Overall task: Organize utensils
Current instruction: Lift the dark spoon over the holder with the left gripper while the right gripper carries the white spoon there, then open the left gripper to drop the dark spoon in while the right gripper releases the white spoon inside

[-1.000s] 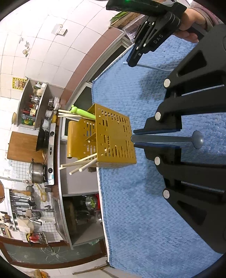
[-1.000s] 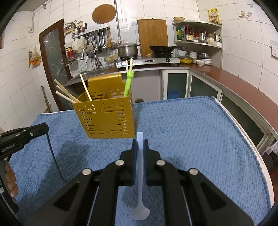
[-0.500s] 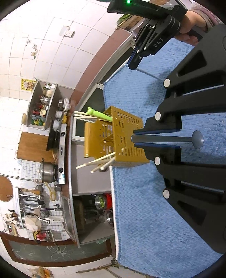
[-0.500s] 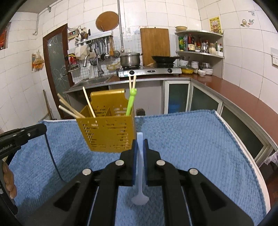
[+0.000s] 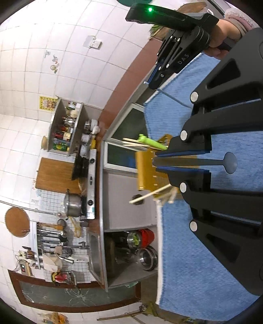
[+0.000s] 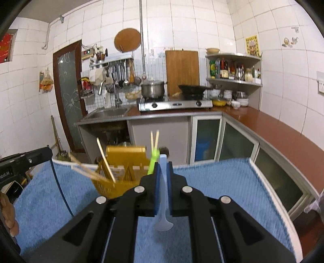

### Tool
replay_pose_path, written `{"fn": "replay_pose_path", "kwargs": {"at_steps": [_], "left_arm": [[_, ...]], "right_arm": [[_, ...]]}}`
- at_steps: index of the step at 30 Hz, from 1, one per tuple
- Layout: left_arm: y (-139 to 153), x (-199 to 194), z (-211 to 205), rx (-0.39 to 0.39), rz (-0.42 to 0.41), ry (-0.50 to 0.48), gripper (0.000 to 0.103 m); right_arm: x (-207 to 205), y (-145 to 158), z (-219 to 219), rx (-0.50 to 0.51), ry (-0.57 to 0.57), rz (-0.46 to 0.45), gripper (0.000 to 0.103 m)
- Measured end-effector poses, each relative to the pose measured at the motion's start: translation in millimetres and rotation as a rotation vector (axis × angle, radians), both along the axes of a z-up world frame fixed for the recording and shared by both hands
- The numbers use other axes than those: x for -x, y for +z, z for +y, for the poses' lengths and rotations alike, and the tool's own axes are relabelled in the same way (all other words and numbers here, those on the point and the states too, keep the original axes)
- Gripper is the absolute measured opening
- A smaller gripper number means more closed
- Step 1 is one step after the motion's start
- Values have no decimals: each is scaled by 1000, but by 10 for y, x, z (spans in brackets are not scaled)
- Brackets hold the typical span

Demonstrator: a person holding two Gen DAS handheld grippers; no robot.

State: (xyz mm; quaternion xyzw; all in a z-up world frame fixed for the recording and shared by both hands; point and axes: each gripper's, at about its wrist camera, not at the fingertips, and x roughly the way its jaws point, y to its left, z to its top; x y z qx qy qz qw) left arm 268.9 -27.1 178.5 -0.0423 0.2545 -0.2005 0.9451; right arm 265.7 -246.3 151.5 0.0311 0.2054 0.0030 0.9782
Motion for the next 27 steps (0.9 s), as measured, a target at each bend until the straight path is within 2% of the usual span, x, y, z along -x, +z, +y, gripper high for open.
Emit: {"fn": "replay_pose_path", "kwargs": {"at_steps": [6, 13, 19, 27], "left_arm": [[365, -226, -72, 2, -55, 22, 8], [438, -691, -171, -25, -105, 74, 8], [137, -1153, -204, -18, -87, 101, 8], [-541, -1443, -264, -45, 19, 85, 9]], "right_arm": [[-254, 431, 64, 16, 10, -61, 7], [-603, 609, 231, 11, 43, -95, 7], [-932, 327, 327, 6, 60, -48, 7], [-1172, -282, 330, 11, 79, 41, 7]]}}
